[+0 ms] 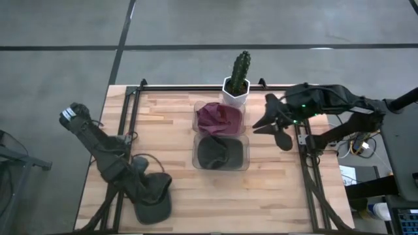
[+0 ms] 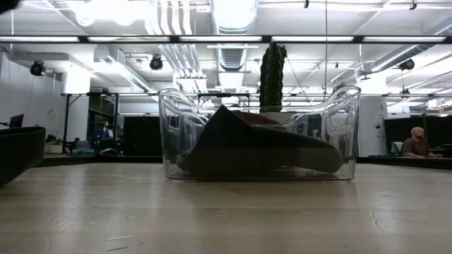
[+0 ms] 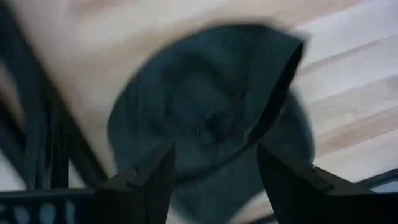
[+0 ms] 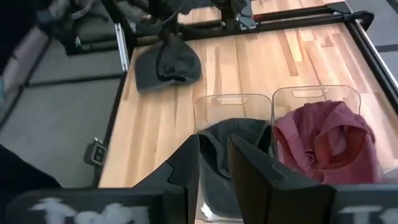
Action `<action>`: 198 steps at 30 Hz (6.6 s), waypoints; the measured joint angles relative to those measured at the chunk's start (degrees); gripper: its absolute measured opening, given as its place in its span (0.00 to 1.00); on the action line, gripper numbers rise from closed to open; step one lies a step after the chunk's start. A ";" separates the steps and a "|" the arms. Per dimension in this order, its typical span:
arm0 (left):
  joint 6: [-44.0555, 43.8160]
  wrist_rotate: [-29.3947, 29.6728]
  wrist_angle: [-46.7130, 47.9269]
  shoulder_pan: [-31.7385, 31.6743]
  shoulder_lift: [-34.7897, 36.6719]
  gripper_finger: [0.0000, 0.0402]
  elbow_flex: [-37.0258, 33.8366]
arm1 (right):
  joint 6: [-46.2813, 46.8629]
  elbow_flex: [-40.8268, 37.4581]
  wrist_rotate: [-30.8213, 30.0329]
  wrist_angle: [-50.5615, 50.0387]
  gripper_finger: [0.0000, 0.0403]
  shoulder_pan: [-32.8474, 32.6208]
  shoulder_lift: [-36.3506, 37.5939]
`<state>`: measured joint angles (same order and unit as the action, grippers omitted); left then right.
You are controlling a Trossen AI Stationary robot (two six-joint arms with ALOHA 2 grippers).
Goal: Pick & Place hat
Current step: Put the black cap into the bottom transparent bin
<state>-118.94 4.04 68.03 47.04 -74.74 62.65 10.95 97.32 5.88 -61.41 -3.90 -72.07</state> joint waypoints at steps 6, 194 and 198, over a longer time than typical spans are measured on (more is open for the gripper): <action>-18.81 -7.16 -1.47 7.16 -0.40 0.54 0.00 | 2.62 -10.77 0.02 6.61 0.19 -0.11 7.08; 17.15 63.16 -2.58 -17.22 -12.20 0.01 23.31 | -0.57 -9.66 -6.32 31.38 0.09 7.30 -16.22; 17.92 63.42 -2.58 -17.22 -12.20 0.05 23.32 | -0.69 -9.64 -6.49 31.55 0.04 7.30 -15.88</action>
<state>-101.03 67.46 65.44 29.82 -86.94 85.97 10.25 87.68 -0.61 -29.86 3.40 -87.96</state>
